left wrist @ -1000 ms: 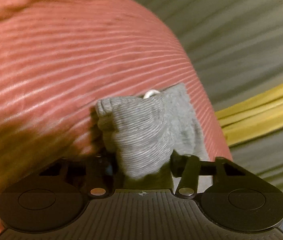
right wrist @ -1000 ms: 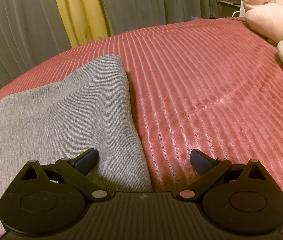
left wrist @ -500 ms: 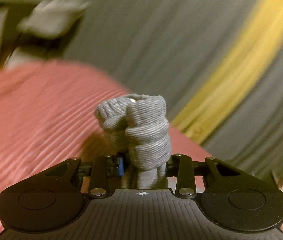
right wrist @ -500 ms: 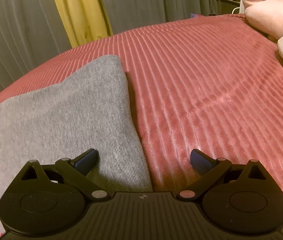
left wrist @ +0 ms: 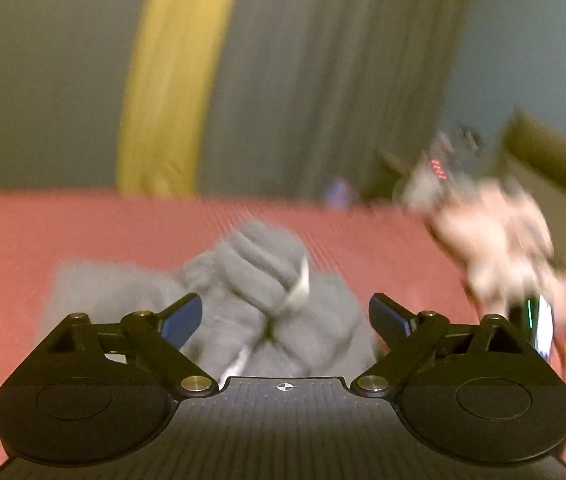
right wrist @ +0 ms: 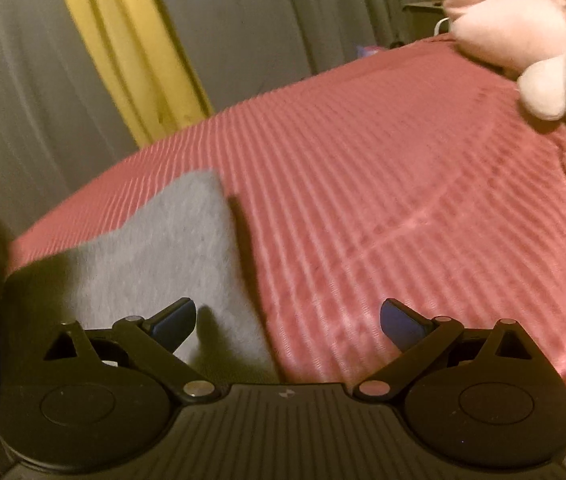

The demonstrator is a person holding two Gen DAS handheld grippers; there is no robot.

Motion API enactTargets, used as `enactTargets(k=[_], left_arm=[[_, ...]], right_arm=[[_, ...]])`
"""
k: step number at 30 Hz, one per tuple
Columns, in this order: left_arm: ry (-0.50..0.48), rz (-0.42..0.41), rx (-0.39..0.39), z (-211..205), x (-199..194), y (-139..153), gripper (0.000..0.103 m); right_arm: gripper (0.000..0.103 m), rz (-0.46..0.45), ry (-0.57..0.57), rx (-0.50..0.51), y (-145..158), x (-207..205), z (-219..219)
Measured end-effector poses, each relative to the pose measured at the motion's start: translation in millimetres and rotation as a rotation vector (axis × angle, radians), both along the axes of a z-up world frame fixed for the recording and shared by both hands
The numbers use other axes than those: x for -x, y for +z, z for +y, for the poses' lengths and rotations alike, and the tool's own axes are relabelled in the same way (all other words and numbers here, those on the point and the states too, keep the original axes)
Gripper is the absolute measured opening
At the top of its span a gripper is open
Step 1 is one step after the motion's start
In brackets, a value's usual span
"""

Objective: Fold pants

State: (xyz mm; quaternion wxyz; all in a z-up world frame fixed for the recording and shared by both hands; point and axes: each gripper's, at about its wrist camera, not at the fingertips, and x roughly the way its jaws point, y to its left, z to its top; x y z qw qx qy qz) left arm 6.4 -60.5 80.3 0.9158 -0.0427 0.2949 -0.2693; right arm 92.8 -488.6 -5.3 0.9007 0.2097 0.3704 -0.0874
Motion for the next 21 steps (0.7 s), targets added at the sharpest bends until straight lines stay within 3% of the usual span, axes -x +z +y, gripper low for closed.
enactTargets(k=[2, 4, 7, 9, 13, 17, 19, 21], left_arm=[[-0.008, 0.101, -0.046, -6.0, -1.5, -22.6, 0.094], [0.053, 0.169, -0.046, 8.9, -6.9, -33.0, 0.094], [0.238, 0.278, 0.041, 56.4, -17.1, -29.2, 0.094], [0.357, 0.308, 0.069, 86.1, -20.4, -19.0, 0.094], [0.609, 0.234, -0.097, 132.6, -20.1, -11.1, 0.096], [0.681, 0.227, -0.286, 136.8, -24.6, -32.0, 0.097], [0.675, 0.321, -0.235, 145.5, -34.8, -43.6, 0.096], [0.753, 0.387, -0.171, 157.9, -37.8, -51.5, 0.096]], right_arm=[[0.099, 0.002, -0.016, -0.021, 0.7, 0.8, -4.3], [0.099, -0.002, -0.018, -0.056, -0.6, 2.9, -7.1], [0.099, -0.014, 0.005, -0.074, 0.3, 1.8, -8.8], [0.099, -0.031, 0.043, -0.071, 4.4, 5.3, 0.0], [0.099, -0.091, 0.161, -0.136, 19.2, 4.3, 17.9], [0.099, -0.094, 0.279, -0.254, 19.6, -7.4, 32.2], [0.098, -0.061, 0.325, -0.291, 13.9, -16.3, 37.5], [0.095, -0.021, 0.346, -0.313, 6.0, -27.2, 38.7]])
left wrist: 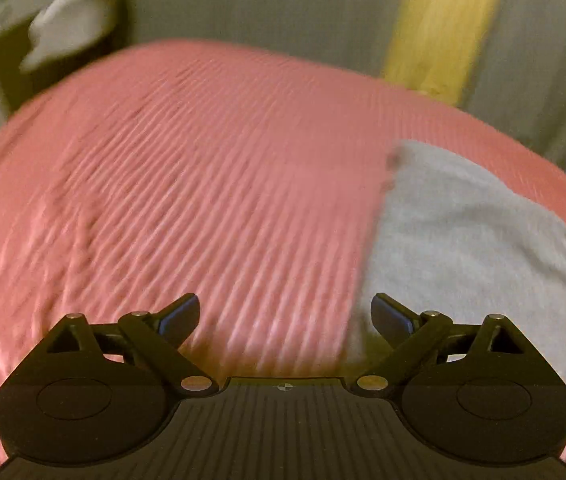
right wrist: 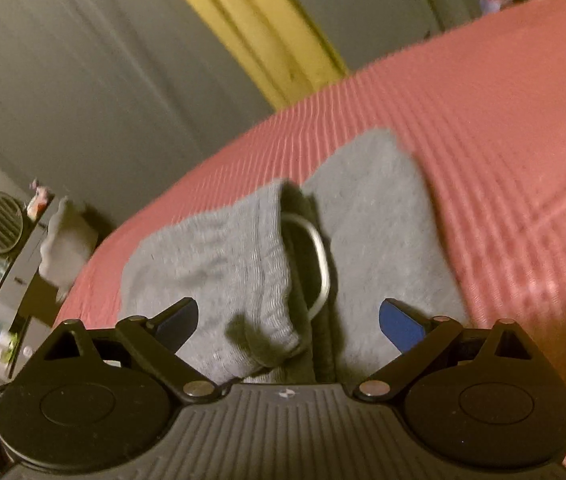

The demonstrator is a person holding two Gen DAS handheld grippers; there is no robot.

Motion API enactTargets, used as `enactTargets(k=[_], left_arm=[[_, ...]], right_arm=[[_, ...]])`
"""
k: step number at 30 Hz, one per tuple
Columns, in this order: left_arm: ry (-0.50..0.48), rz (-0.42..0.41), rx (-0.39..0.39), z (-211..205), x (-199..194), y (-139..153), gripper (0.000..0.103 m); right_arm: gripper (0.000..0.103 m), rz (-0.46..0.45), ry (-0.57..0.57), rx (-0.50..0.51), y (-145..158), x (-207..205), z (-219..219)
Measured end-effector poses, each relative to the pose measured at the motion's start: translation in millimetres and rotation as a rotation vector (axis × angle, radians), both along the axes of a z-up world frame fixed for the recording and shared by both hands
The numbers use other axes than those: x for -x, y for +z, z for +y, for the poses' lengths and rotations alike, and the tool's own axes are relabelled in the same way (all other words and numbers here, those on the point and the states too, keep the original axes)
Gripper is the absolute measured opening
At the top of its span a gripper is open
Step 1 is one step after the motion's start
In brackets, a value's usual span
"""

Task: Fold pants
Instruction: 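Grasp the ribbed cuff beside the metal drawstring ring with the right gripper, then hold the cuff with the right gripper and fold it over the pants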

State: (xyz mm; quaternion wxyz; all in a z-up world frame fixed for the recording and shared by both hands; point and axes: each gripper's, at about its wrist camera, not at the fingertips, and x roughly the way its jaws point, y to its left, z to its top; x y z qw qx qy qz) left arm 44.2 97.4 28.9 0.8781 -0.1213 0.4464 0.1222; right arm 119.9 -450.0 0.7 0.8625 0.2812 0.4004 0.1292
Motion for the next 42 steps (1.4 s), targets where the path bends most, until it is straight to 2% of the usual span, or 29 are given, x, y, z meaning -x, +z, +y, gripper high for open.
enactTargets(k=[2, 5, 7, 10, 11, 13, 16, 19, 23, 25, 29, 30, 32, 34, 37, 42], left_arm=[[0.075, -0.012, 0.060, 11.8, 0.9, -2.9, 0.096], [0.084, -0.031, 0.105, 21.7, 5.4, -3.0, 0.096], [0.085, -0.037, 0.114, 22.9, 8.1, -3.3, 0.096], [0.068, -0.012, 0.088, 22.8, 17.1, -3.0, 0.096], [0.063, 0.003, 0.070, 21.3, 14.1, -4.8, 0.096], [0.047, 0.021, 0.054, 12.8, 11.6, -4.7, 0.096], [0.039, 0.037, 0.044, 13.8, 10.4, -6.9, 0.096], [0.044, 0.037, 0.052, 16.0, 10.6, -8.6, 0.096], [0.046, 0.055, 0.041, 14.8, 8.2, -11.4, 0.096], [0.043, 0.063, 0.037, 13.7, 6.5, -13.0, 0.096], [0.048, 0.076, 0.045, 15.5, 5.0, -15.1, 0.096], [0.052, 0.078, 0.050, 16.5, 4.9, -15.8, 0.096], [0.062, 0.080, 0.058, 18.7, 5.2, -16.5, 0.096], [0.066, 0.081, 0.063, 19.7, 5.6, -16.2, 0.096], [0.066, 0.085, 0.069, 20.0, 5.2, -16.7, 0.096], [0.075, 0.084, 0.082, 23.1, 6.1, -16.5, 0.096]], right_arm=[[0.092, 0.043, 0.002, -0.034, -9.3, -10.8, -3.2], [0.092, 0.092, -0.024, -0.158, -24.0, -26.3, -12.7], [0.092, 0.106, -0.032, -0.207, -29.6, -34.7, -14.8], [0.091, 0.116, -0.037, -0.243, -35.3, -44.0, -13.1], [0.091, 0.113, -0.025, -0.245, -35.4, -44.6, -9.1], [0.084, 0.113, 0.016, -0.241, -34.9, -46.5, -0.2], [0.075, 0.107, 0.059, -0.163, -31.4, -45.2, 12.2], [0.065, 0.117, 0.061, -0.130, -28.6, -41.5, 15.5], [0.065, 0.133, 0.069, -0.119, -28.8, -42.1, 16.0], [0.072, 0.145, 0.079, -0.124, -31.1, -47.8, 18.8], [0.074, 0.146, 0.086, -0.098, -29.7, -59.6, 35.3], [0.073, 0.141, 0.086, -0.077, -27.5, -59.7, 41.3], [0.063, 0.128, 0.078, -0.022, -22.4, -57.4, 49.5], [0.048, 0.091, 0.080, 0.021, -14.7, -51.7, 54.9], [0.040, 0.037, 0.063, -0.026, 1.7, -42.6, 51.9], [0.036, -0.072, 0.019, -0.127, 37.9, -23.0, 46.2]])
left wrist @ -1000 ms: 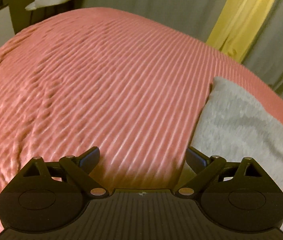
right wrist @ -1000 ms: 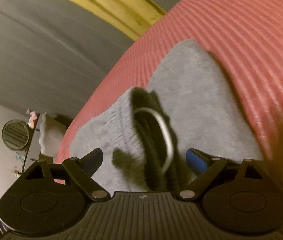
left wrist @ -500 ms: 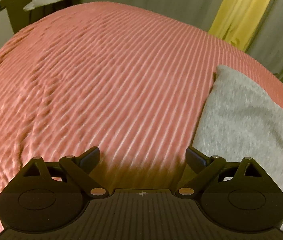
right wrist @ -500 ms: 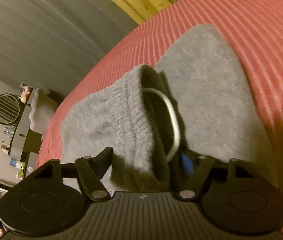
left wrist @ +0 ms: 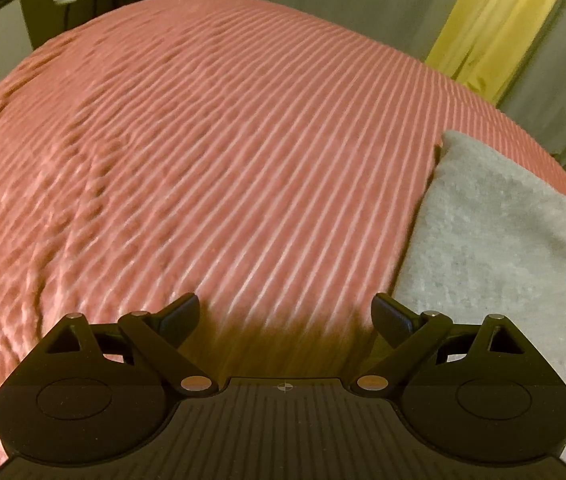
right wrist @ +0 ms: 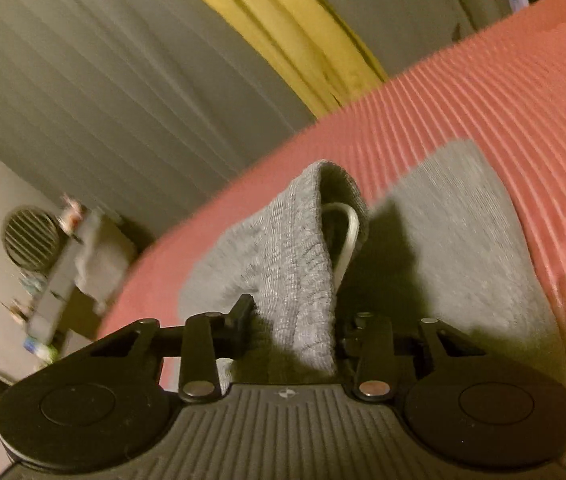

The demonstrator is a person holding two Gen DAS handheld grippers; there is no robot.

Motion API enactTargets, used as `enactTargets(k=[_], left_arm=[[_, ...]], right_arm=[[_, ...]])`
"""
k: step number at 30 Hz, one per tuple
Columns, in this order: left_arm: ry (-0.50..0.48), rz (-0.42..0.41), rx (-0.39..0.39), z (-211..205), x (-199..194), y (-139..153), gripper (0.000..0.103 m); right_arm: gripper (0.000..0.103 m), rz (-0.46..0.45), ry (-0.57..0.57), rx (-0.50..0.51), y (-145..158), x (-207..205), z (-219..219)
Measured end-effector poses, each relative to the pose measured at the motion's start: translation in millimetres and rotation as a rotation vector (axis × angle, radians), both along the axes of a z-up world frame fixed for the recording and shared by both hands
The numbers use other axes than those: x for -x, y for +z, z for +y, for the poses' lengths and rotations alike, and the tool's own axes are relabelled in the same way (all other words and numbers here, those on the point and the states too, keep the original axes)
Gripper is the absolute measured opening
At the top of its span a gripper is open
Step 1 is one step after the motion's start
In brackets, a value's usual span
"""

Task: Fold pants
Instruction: 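Hold the cuff with the right gripper and fold it over the pants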

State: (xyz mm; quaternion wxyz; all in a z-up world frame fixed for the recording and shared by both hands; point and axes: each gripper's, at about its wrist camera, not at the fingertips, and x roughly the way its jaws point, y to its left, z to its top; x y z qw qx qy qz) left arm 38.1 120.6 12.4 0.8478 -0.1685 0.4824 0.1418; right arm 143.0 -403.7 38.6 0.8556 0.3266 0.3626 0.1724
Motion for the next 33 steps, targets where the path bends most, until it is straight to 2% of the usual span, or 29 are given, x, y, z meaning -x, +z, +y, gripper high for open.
enactTargets(k=[5, 7, 9, 11, 12, 13, 14, 16, 18, 19, 20, 22, 25, 27, 29, 33], left_arm=[[0.018, -0.004, 0.027, 5.1, 0.5, -1.5, 0.096], [0.017, 0.001, 0.029, 5.0, -0.8, -2.5, 0.096], [0.007, 0.009, 0.021, 2.8, -2.6, -3.4, 0.096], [-0.009, 0.016, 0.012, 0.0, -4.2, -4.2, 0.096], [-0.021, 0.020, 0.009, -1.5, -5.1, -4.6, 0.096], [-0.033, 0.024, 0.006, -2.7, -5.7, -4.9, 0.096], [-0.043, 0.025, 0.001, -4.6, -6.0, -4.8, 0.096], [-0.061, 0.026, -0.017, -8.0, -6.5, -4.5, 0.096], [-0.094, 0.017, -0.032, -13.4, -5.7, -2.5, 0.096], [-0.117, 0.010, -0.036, -15.9, -5.8, -1.0, 0.096], [-0.149, 0.002, -0.042, -20.1, -4.4, 0.9, 0.096], [-0.236, 0.002, -0.064, -31.7, -1.4, 4.5, 0.096], [-0.381, -0.006, -0.120, -60.4, 8.0, 9.8, 0.096], [-0.471, -0.026, -0.158, -80.5, 15.8, 10.8, 0.096], [-0.544, -0.031, -0.195, -98.8, 19.5, 9.1, 0.097], [-0.596, -0.010, -0.184, -116.7, 20.3, 2.2, 0.097]], right_arm=[[0.031, -0.094, -0.035, -0.068, 30.9, 21.1, -19.8], [0.025, -0.104, -0.058, -0.051, 33.0, 25.2, -30.9], [0.026, -0.093, -0.087, 0.059, 29.6, 27.6, -36.6], [0.030, -0.037, -0.150, 0.229, 23.7, 27.9, -35.0], [0.031, -0.020, -0.155, 0.260, 19.6, 28.6, -34.9], [0.032, -0.007, -0.150, 0.250, 15.2, 30.1, -35.1], [0.035, 0.001, -0.143, 0.226, 11.4, 31.6, -33.2], [0.050, 0.018, -0.109, 0.211, 6.6, 28.2, -24.1], [0.056, 0.013, -0.071, 0.250, 4.9, 26.4, -6.5], [0.067, 0.005, -0.050, 0.276, 4.7, 25.9, 2.3], [0.073, -0.003, -0.032, 0.304, 3.9, 24.5, 10.8], [0.095, -0.013, -0.013, 0.353, -1.1, 23.3, 18.6], [0.098, 0.097, -0.004, 0.455, -24.9, 14.2, 27.1], [0.099, 0.125, -0.010, 0.380, -39.0, 15.9, 18.0], [0.099, 0.128, -0.024, 0.332, -39.6, 13.6, 11.5], [0.099, 0.131, -0.032, 0.306, -36.5, 11.9, 6.1]])
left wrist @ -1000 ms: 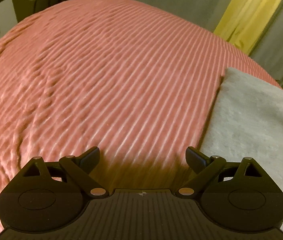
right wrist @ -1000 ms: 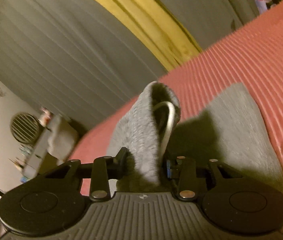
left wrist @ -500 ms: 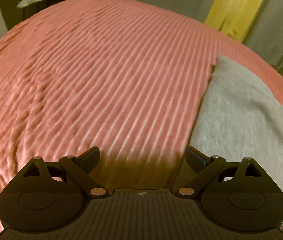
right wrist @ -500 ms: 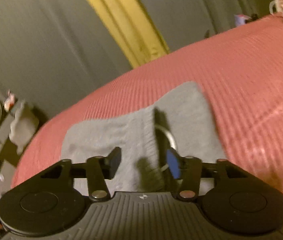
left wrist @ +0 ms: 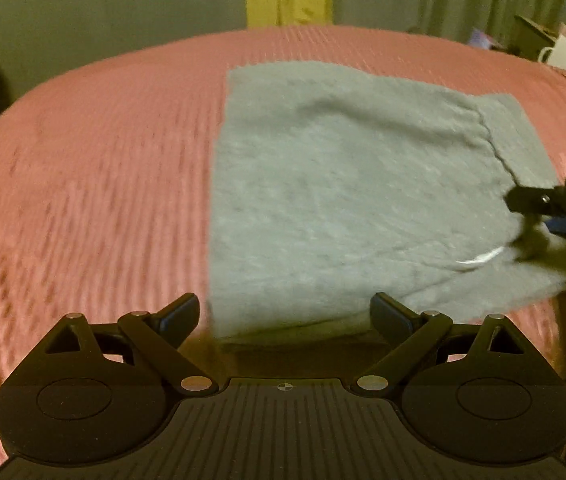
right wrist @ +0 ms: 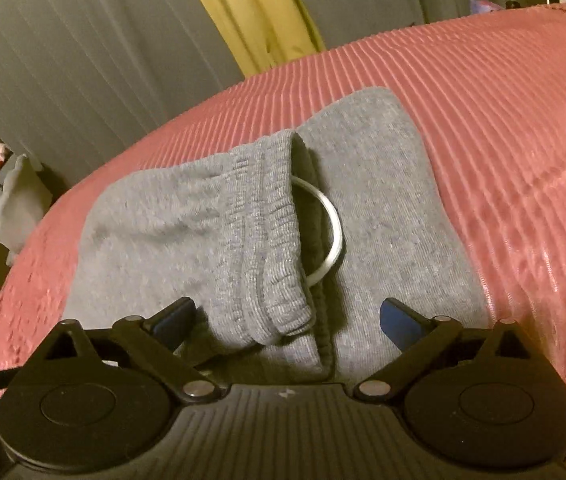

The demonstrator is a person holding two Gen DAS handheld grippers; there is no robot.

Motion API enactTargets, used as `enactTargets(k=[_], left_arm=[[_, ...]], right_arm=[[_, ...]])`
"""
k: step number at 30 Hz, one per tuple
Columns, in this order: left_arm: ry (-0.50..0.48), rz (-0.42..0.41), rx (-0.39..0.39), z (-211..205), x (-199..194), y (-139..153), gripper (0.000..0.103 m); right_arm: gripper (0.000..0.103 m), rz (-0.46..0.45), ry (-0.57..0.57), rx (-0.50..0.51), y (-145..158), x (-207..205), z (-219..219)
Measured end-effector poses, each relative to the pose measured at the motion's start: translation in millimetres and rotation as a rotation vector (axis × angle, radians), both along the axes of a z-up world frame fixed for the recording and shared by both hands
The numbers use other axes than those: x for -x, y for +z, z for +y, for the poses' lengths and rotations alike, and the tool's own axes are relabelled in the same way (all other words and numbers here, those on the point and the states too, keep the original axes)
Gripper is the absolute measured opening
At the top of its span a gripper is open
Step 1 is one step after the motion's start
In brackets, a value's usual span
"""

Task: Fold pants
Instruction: 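Hold the cuff with the right gripper and fold it over the pants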

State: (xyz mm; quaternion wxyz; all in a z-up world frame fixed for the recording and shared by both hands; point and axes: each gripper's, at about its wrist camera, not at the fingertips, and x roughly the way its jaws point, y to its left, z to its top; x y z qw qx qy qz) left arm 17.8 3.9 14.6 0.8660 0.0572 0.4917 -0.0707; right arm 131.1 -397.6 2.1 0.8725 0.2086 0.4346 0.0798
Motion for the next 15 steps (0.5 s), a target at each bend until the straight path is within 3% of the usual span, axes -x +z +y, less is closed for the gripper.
enactTargets(k=[6, 10, 12, 15], left_arm=[[0.032, 0.060, -0.048, -6.8, -12.5, -15.4, 0.101], [0.087, 0.008, -0.066, -4.3, -9.4, -9.4, 0.101], [0.136, 0.000, -0.055, 6.2, -7.9, -3.8, 0.100], [0.195, 0.024, -0.023, 19.7, -7.2, 0.5, 0.100]], right_arm=[[0.099, 0.023, -0.054, -0.164, -8.1, 2.3, -19.5], [0.095, 0.052, -0.067, -0.311, -12.6, 6.7, -31.7], [0.086, 0.073, -0.037, -0.339, -13.2, 6.5, -30.8], [0.082, 0.091, -0.007, -0.318, -13.3, 7.4, -25.9]])
